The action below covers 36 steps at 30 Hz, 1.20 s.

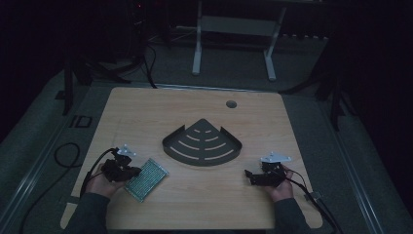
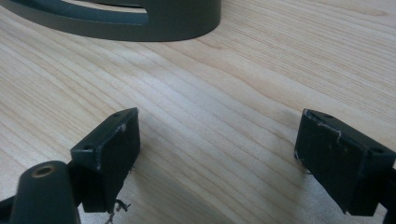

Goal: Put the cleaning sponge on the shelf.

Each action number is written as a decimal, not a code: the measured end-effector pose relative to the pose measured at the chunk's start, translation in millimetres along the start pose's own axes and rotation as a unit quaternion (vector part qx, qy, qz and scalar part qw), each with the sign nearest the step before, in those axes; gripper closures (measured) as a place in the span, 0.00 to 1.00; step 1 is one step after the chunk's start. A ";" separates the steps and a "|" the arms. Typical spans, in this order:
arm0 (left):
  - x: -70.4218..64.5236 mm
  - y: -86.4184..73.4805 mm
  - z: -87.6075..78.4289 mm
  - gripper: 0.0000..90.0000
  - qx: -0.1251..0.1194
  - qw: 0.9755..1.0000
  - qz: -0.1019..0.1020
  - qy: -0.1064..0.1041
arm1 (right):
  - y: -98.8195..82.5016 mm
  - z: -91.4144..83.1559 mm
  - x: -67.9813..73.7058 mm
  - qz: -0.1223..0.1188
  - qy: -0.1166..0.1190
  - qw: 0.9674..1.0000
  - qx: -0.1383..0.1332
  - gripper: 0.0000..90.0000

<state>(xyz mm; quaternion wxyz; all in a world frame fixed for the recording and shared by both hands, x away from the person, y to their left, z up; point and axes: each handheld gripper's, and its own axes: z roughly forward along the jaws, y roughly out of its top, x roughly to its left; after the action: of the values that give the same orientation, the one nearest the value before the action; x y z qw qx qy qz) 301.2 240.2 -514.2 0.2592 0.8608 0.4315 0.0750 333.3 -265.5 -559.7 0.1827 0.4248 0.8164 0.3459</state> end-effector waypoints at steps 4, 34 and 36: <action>4.7 0.0 -3.7 0.92 0.006 1.000 -0.010 -0.001 | 0.0 0.0 -0.1 0.000 0.000 1.000 0.000 0.15; 27.4 16.7 9.4 0.85 0.082 0.992 -0.065 -0.066 | 0.0 0.0 0.0 0.000 0.000 1.000 0.001 0.15; 29.3 17.3 10.2 0.84 0.085 0.991 -0.072 -0.070 | 0.0 0.0 -0.1 0.000 0.000 1.000 0.000 0.15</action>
<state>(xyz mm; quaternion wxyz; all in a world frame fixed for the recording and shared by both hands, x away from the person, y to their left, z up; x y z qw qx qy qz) 335.0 250.7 -516.9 0.2196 0.8496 0.4777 -0.0406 333.3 -265.6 -559.7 0.1828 0.4246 0.8166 0.3456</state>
